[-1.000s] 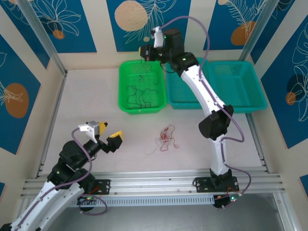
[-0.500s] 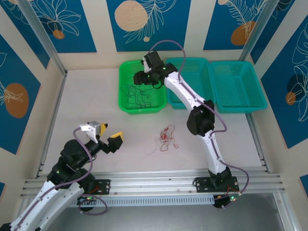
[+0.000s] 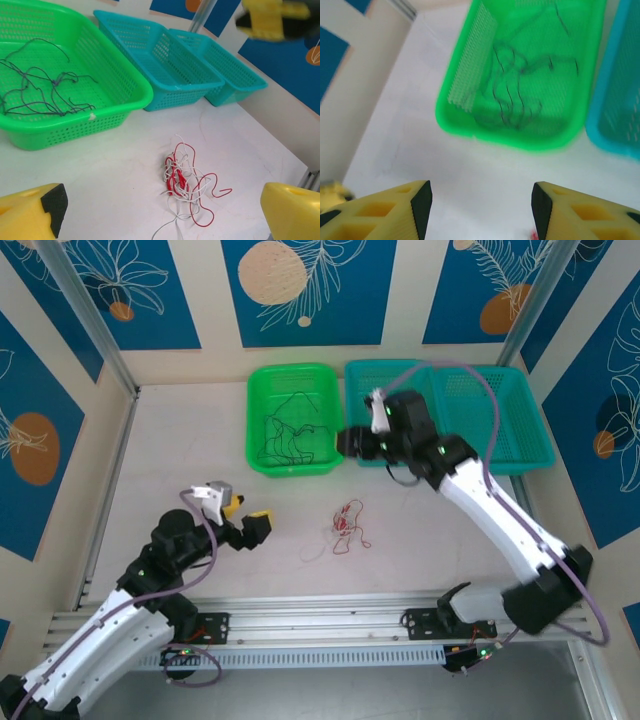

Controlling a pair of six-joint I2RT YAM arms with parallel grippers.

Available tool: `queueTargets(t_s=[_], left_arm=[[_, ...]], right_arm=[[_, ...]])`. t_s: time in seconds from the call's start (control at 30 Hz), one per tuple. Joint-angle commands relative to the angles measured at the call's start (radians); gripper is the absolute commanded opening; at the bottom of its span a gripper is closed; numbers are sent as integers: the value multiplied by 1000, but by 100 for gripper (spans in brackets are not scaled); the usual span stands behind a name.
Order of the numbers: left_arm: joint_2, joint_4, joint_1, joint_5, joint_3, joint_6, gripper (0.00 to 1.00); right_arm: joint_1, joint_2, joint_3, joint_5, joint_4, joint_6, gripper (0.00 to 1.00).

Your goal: Untangle the cables

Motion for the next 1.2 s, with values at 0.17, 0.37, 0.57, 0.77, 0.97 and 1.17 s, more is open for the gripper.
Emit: queueTargets(t_s=[0.17, 0.37, 0.57, 0.77, 0.97, 1.17], left_arm=[[199, 175, -131, -3, 2, -39, 91], [435, 165, -239, -66, 51, 57, 76], [714, 102, -294, -73, 195, 203, 67], [876, 300, -301, 181, 178, 551, 70], [932, 449, -296, 122, 143, 802, 79], [1056, 500, -277, 209, 171, 872, 79]], right_arm=[[69, -253, -441, 45, 15, 216, 55], [119, -201, -542, -36, 130, 237, 65], [119, -5, -506, -36, 180, 238, 65], [112, 132, -457, -8, 166, 264, 62], [120, 164, -466, -31, 206, 279, 53], [122, 166, -483, -33, 216, 283, 36]])
